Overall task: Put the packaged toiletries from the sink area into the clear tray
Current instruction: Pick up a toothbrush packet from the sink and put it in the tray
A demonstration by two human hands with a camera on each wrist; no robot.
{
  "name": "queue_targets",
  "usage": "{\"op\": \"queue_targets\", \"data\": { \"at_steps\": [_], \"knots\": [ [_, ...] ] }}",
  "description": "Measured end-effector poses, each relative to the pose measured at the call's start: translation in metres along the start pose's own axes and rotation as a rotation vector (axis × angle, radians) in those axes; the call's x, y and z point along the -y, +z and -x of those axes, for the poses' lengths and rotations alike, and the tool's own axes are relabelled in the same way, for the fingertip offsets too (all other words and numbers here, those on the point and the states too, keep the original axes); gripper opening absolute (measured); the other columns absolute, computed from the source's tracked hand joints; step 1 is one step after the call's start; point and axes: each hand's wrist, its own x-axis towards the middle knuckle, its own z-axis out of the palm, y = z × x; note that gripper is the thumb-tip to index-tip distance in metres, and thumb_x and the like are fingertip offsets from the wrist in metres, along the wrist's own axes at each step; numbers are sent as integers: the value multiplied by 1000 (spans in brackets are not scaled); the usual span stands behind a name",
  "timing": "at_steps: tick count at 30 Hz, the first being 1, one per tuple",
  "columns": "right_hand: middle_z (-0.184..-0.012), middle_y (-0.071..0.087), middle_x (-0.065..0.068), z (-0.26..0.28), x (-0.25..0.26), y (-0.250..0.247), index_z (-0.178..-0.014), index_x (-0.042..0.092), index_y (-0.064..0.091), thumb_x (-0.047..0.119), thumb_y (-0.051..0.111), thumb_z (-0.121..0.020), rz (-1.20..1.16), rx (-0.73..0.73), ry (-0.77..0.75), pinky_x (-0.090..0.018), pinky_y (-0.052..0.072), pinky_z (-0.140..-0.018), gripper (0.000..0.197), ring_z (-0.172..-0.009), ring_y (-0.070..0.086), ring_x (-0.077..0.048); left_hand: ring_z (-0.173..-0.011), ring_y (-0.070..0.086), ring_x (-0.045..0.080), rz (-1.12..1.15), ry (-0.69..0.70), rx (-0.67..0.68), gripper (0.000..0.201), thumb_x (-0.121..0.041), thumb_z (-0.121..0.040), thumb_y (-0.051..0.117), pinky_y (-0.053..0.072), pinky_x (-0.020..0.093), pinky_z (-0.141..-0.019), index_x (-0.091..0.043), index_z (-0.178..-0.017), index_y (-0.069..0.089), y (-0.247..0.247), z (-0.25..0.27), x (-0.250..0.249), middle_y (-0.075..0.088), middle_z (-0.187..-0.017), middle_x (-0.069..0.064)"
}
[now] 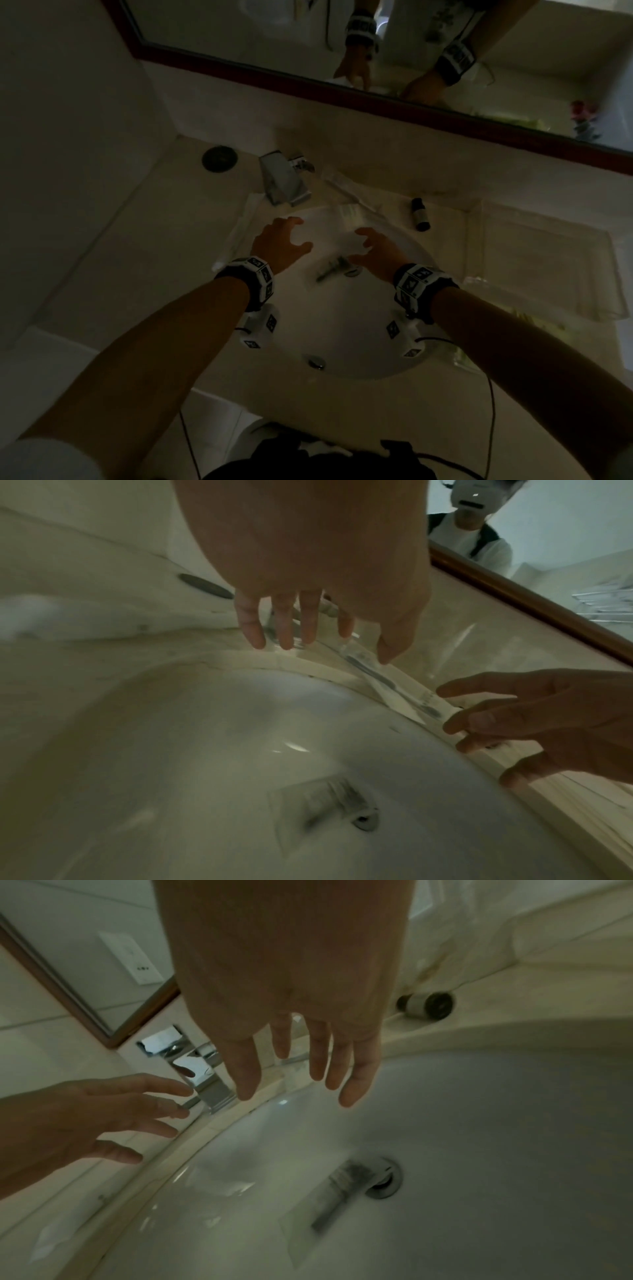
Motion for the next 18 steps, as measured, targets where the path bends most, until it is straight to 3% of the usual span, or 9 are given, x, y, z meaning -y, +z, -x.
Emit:
{"op": "queue_targets", "data": {
  "at_steps": [2,3,5,7,14,18],
  "knots": [
    [-134,42,-8,-8,10,8,-144,26,33,29,66,-88,-14,32,-5,-14,44,-57,64,-104,52,-24,-125,45,32,17,-54,-33,65,-47,-83,63,40,47,-103,-29,-140,37,-6,-3,14,44,-139,9],
    [-134,42,-8,-12,16,13,-143,26,34,29,66,-87,-22,40,-10,-16,46,-57,65,-107,52,-25,-126,44,32,16,-85,-52,66,-47,-84,62,39,48,-104,-30,-141,34,-9,-4,22,43,-139,9],
    [-135,44,-10,-19,27,24,-142,28,35,31,69,-85,-19,51,-20,-35,56,-77,66,-115,52,-28,-128,40,33,-35,-142,-87,67,-48,-87,57,34,50,-106,-31,-144,28,-14,-6,38,40,-142,9],
    [-134,45,-10,-24,37,35,-141,29,36,33,70,-84,-26,75,-17,-45,51,-94,66,-116,52,-29,-132,34,33,-85,-184,-104,64,-45,-90,52,29,52,-108,-29,-146,25,-20,-7,51,35,-146,9],
    [-131,48,-10,-38,56,53,-141,27,37,32,69,-85,-11,107,-29,-33,47,-90,65,-115,53,-27,-127,38,33,-139,-319,-147,45,-20,-97,41,30,47,-107,-13,-141,34,-33,-13,77,41,-136,17],
    [-129,50,-11,-42,62,56,-140,26,38,32,69,-85,0,107,-34,-32,48,-87,63,-113,54,-27,-121,45,33,-165,-339,-133,38,-19,-98,40,34,45,-103,-8,-134,40,-34,-15,83,44,-133,18]
  ]
}}
